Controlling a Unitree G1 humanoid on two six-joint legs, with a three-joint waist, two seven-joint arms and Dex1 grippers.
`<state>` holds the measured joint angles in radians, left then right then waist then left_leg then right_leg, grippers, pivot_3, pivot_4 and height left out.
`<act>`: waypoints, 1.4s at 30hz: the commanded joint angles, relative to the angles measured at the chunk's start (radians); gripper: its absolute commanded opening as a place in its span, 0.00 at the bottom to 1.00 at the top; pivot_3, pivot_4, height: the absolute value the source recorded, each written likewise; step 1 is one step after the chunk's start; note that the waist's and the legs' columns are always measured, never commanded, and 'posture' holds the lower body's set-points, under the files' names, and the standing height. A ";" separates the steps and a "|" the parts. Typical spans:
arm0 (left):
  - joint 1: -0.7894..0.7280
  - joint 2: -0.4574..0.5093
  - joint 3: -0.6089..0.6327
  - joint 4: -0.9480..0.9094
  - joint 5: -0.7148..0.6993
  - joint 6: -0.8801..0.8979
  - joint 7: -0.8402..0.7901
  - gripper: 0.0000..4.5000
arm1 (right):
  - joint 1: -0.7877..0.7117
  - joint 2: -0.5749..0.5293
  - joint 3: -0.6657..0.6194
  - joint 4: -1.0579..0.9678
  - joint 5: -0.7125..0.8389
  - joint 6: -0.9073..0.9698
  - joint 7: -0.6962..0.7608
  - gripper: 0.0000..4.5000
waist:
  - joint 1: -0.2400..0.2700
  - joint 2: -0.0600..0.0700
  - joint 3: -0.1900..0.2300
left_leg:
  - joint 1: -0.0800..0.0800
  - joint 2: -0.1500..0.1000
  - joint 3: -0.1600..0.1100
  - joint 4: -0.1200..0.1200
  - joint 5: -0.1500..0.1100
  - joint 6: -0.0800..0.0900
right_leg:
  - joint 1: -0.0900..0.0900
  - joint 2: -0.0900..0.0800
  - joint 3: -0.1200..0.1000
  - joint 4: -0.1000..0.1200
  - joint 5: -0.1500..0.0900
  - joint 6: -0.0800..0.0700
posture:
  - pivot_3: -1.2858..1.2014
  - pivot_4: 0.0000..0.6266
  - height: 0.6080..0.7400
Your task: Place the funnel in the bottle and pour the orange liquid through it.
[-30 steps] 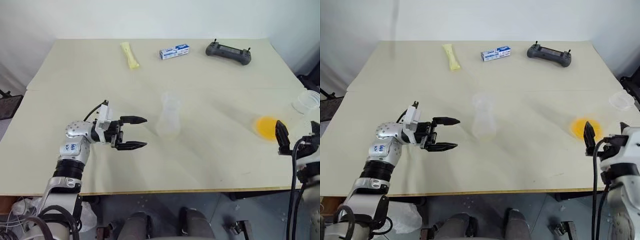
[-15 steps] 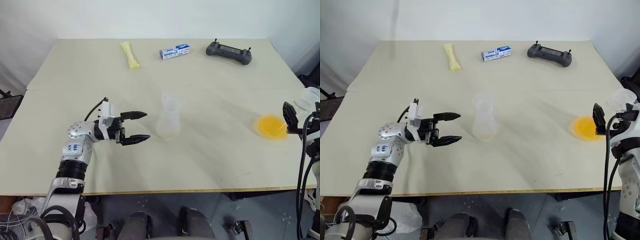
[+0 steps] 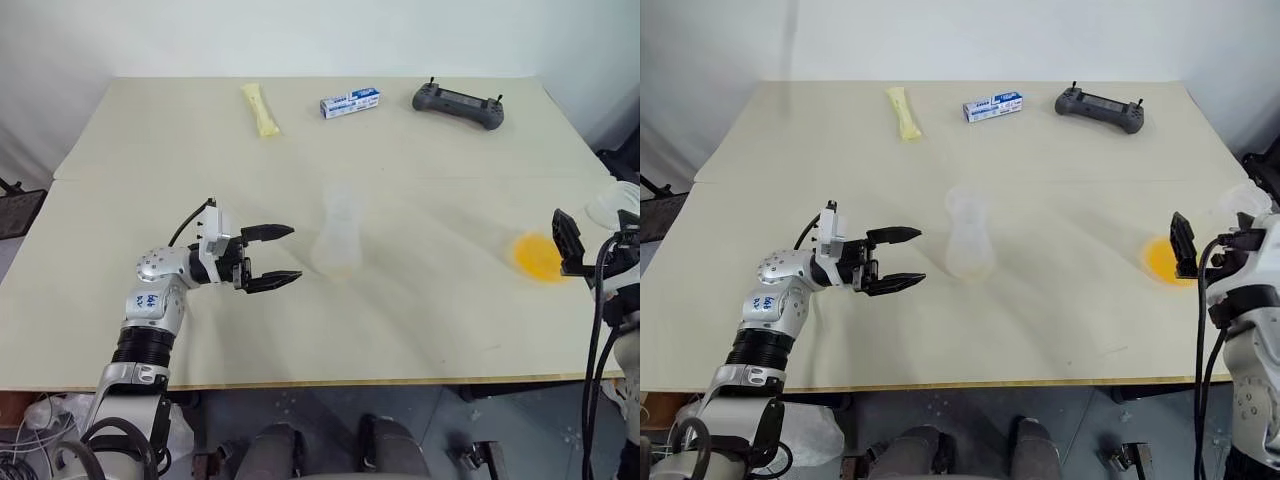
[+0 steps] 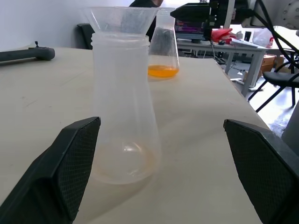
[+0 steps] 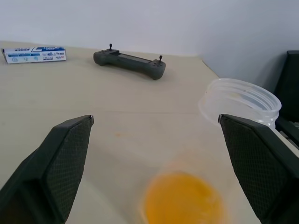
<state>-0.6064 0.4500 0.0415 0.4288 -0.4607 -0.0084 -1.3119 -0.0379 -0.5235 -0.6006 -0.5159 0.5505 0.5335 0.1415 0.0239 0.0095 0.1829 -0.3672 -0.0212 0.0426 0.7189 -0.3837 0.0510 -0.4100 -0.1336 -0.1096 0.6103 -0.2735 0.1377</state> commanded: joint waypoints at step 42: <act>0.062 0.052 0.057 -0.146 -0.026 0.043 0.031 1.00 | -0.288 -0.042 0.012 0.583 -0.157 -0.296 0.058 1.00 | -0.006 0.002 0.001 | 0.000 0.000 0.000 -0.001 0.000 0.000 | 0.000 0.000 0.000 -0.001 0.000 0.000 | 0.52 0.24 1.00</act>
<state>-0.5414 0.4886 0.0744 0.3233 -0.4669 0.0341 -1.2820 -0.3125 -0.5428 -0.5843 0.0542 0.4013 0.2724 0.1884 0.0179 0.0112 0.1838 -0.3671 -0.0209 0.0431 0.7179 -0.3837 0.0509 -0.4100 -0.1336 -0.1092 0.6092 -0.2735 0.1377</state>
